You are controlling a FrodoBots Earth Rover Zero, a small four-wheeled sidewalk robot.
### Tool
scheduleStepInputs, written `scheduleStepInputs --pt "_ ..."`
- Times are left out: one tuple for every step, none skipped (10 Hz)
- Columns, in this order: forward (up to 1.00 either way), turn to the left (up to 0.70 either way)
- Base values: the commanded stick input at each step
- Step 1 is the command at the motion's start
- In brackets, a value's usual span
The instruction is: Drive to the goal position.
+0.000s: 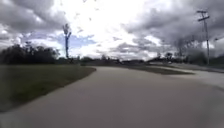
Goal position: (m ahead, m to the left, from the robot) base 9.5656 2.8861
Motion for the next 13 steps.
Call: scheduleStepInputs --pt "1.0 0.0" --pt "1.0 0.0" --pt "1.0 0.0" --pt "1.0 0.0" --pt "1.0 0.0" --pt "1.0 0.0" --pt "1.0 0.0" --pt "1.0 0.0" --pt "1.0 0.0" --pt "1.0 0.0" --pt "1.0 0.0" --pt "1.0 0.0" --pt "1.0 0.0"
